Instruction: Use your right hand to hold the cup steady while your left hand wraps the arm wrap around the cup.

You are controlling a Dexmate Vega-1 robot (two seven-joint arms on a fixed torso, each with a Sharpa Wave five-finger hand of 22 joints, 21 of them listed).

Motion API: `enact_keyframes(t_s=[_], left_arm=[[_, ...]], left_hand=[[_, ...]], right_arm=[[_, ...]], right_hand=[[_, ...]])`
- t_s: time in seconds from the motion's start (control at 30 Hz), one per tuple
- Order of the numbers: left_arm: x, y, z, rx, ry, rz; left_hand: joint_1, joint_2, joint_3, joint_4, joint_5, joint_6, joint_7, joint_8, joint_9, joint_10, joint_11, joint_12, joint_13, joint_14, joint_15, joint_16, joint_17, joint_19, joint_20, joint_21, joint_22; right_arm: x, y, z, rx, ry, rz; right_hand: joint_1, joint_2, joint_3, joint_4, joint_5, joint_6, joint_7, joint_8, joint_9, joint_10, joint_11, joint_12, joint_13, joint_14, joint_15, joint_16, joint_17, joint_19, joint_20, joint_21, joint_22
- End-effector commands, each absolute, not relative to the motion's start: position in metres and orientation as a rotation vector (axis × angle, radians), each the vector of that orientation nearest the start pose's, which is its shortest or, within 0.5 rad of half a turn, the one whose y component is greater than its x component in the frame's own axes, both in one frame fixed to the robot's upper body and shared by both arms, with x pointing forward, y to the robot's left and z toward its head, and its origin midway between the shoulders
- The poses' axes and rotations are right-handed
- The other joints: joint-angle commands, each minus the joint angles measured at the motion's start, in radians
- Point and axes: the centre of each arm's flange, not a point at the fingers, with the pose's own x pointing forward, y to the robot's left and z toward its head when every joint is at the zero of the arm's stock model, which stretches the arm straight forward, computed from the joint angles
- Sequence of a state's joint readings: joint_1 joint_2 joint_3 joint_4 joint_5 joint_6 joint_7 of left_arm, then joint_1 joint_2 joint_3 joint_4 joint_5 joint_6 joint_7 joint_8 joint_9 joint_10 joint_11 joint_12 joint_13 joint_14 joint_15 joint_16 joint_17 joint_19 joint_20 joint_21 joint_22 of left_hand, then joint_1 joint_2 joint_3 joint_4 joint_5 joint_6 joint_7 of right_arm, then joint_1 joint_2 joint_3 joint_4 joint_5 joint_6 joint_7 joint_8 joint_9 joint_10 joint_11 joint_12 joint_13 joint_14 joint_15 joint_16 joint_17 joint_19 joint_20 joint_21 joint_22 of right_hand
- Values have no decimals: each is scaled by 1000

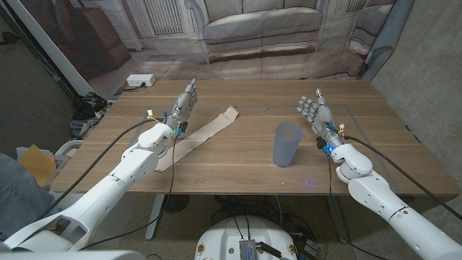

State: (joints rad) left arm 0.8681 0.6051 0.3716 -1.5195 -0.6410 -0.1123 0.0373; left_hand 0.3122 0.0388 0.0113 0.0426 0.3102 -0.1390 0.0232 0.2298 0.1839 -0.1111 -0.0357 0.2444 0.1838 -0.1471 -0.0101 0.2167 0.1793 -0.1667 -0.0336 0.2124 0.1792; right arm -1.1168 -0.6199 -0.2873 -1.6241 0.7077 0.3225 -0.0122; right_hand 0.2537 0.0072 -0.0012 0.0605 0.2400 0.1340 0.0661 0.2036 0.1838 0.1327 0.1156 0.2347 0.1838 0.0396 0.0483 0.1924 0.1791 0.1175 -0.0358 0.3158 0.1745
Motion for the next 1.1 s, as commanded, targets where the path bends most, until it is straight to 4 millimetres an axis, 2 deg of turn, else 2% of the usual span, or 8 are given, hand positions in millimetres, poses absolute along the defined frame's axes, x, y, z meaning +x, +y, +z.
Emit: enact_keyframes(t_s=[0.03,0.27,0.33,0.43,1.1], left_arm=[[617,278,-7,29,-558,-206],[623,279,-22,12,-549,-210],[623,280,-23,9,-555,-207],[623,280,-22,10,-563,-205],[625,264,-13,3,-589,-216]], left_hand=[[9,3,1,-1,-2,2,-1,8,2,5,0,4,3,5,0,-3,2,-93,-9,3,2],[18,6,2,-5,-4,9,1,7,2,11,4,2,3,13,4,-4,2,-88,-27,4,2],[21,7,2,-6,-5,11,2,6,2,13,7,2,4,13,5,-5,2,-83,-30,5,2],[24,7,3,-8,-6,12,3,5,2,14,7,1,4,14,8,-6,2,-81,-34,5,2],[36,10,3,-14,-11,16,3,1,2,17,3,-4,4,17,4,-10,3,-83,-21,2,3]], right_arm=[[562,-287,-70,41,-699,262],[545,-297,-83,22,-699,244],[540,-301,-87,4,-701,239],[533,-307,-93,2,-710,227],[501,-325,-138,18,-710,187]], right_hand=[[11,3,-3,-6,4,11,-5,3,4,5,-4,3,3,8,-4,3,3,7,-17,-5,3],[15,3,-3,-8,4,14,-6,3,4,8,-8,3,3,11,-6,3,3,10,-18,-7,3],[19,3,-2,-12,4,14,-6,2,4,15,-13,4,3,20,-16,5,3,32,-33,-3,3],[24,3,-2,-15,4,15,-6,1,4,22,-22,5,3,30,-24,7,3,45,-38,-3,3],[33,5,-2,-21,3,19,-5,0,4,27,-25,4,3,39,-26,6,3,54,-38,-9,3]])
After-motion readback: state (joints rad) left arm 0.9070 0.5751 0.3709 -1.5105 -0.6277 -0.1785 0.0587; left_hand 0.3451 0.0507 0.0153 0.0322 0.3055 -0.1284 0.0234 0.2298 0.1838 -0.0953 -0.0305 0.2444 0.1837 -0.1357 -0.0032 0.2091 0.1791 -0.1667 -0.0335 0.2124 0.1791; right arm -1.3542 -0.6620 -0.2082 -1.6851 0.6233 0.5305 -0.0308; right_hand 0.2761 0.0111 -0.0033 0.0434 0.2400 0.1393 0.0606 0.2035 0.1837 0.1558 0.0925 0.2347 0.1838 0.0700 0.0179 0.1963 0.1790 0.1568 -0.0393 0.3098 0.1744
